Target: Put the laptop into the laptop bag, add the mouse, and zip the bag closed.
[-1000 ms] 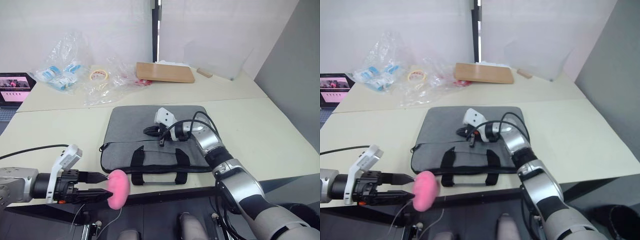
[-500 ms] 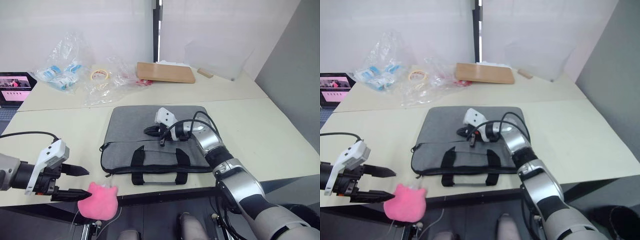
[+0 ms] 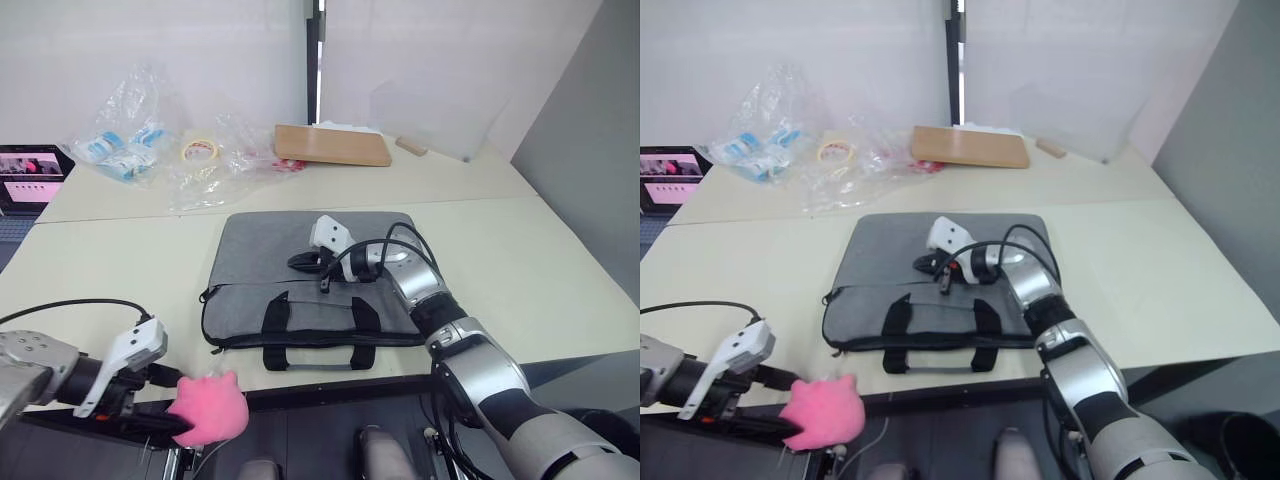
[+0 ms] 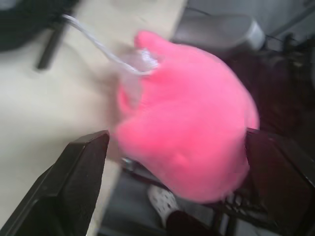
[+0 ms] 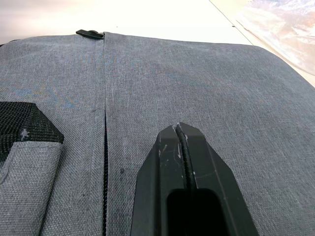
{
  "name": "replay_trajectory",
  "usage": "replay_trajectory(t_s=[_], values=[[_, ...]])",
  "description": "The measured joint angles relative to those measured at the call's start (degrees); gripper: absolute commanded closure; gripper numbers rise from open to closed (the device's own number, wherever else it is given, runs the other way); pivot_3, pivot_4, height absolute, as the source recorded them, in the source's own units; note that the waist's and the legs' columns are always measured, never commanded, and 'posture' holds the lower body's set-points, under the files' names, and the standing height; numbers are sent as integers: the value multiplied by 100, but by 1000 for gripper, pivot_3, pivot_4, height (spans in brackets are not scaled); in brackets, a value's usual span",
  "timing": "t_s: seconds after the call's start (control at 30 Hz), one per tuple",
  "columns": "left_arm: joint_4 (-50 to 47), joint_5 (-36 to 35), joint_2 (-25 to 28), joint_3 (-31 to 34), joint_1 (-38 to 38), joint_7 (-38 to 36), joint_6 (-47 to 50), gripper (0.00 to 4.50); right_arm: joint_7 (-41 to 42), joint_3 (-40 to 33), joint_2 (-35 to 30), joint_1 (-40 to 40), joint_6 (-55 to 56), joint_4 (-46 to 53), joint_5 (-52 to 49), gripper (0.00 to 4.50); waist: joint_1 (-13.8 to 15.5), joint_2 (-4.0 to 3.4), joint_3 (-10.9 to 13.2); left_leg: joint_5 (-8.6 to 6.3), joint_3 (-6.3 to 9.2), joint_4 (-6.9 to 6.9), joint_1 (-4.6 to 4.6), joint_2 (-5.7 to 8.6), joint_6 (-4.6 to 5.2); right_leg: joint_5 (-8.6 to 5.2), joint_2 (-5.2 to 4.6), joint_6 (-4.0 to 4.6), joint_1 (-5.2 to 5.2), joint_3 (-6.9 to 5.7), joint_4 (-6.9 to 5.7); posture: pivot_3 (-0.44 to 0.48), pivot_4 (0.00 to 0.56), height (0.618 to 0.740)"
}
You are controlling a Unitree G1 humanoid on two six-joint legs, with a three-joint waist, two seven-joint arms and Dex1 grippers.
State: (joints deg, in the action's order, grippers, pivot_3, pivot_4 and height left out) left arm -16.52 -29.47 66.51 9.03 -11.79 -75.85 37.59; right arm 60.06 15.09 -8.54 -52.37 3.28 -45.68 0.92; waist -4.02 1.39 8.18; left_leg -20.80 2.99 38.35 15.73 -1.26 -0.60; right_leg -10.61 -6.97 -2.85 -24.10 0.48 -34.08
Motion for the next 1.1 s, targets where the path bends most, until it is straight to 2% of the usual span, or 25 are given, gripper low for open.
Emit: replay_trajectory(t_s=[0.07,0.13,0.4,0.63,0.83,1.1], values=[[-1,25,-52,3,-22,75,-22,1147,3,0,6,0,0,1,0,4500,0,-1,-1,0,-1,0,-1,0,0,0,0,0,-1,2,0,0,150,740],[-27,12,-95,6,-84,92,-9,1909,6,0,5,-1,0,1,0,4500,1,-2,-1,0,-1,-1,-1,-1,0,0,0,0,-2,1,0,0,150,740],[-315,-249,-220,145,-255,148,292,4450,14,0,-8,-3,0,0,0,4500,4,-1,-1,0,0,-2,-1,-1,0,-1,0,1,-2,1,0,0,150,740],[-654,-720,-326,329,-172,232,692,4450,8,3,-7,-2,0,0,1,4500,3,-1,0,0,0,-2,0,-2,0,-1,1,1,-1,0,0,0,150,740],[-956,-1809,-806,349,449,693,1634,4450,-54,16,19,12,14,-4,17,4500,3,6,-5,0,5,-2,-2,-3,0,-1,3,1,1,-2,0,0,150,740],[-1188,-1789,-928,-259,740,939,1756,4450,-112,34,41,18,39,-10,54,4500,3,9,-10,0,5,-4,-3,-3,-1,-2,5,3,3,0,2,0,150,740]])
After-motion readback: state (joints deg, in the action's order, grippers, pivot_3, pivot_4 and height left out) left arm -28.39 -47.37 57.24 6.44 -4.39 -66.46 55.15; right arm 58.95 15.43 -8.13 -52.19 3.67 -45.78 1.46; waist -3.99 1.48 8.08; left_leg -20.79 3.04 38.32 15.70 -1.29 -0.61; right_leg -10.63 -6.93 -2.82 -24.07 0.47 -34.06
